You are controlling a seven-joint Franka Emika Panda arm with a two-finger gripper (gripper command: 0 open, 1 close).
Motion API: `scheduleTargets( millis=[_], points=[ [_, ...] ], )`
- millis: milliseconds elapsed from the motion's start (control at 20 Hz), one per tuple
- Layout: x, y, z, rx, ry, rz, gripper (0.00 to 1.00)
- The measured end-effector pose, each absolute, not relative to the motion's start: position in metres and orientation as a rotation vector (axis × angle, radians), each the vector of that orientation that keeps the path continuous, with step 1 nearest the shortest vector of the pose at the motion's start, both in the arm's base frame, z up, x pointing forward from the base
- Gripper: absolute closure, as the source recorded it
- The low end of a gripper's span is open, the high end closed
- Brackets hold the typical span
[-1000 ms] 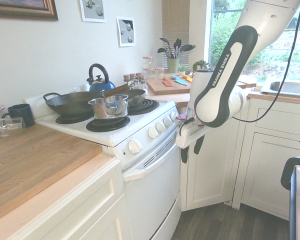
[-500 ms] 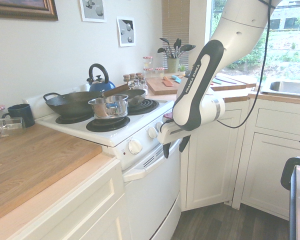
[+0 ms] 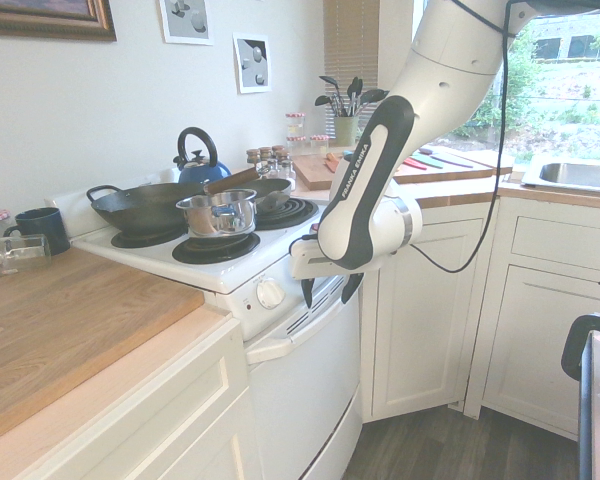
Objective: Open the oven
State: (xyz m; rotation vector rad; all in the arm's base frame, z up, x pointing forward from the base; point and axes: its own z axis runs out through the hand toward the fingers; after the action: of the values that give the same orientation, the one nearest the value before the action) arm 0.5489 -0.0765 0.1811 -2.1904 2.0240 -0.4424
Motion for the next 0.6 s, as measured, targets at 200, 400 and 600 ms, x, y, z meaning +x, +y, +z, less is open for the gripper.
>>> scheduleTargets(
  millis=[200,400,600],
  points=[
    [0.546,-0.075,0.168,-2.148,2.104,-0.372,0.00],
    [0.541,-0.080,0.160,-2.131,2.132,-0.344,1.00],
    [0.543,-0.082,0.153,-2.109,2.134,-0.307,1.00]
  ],
)
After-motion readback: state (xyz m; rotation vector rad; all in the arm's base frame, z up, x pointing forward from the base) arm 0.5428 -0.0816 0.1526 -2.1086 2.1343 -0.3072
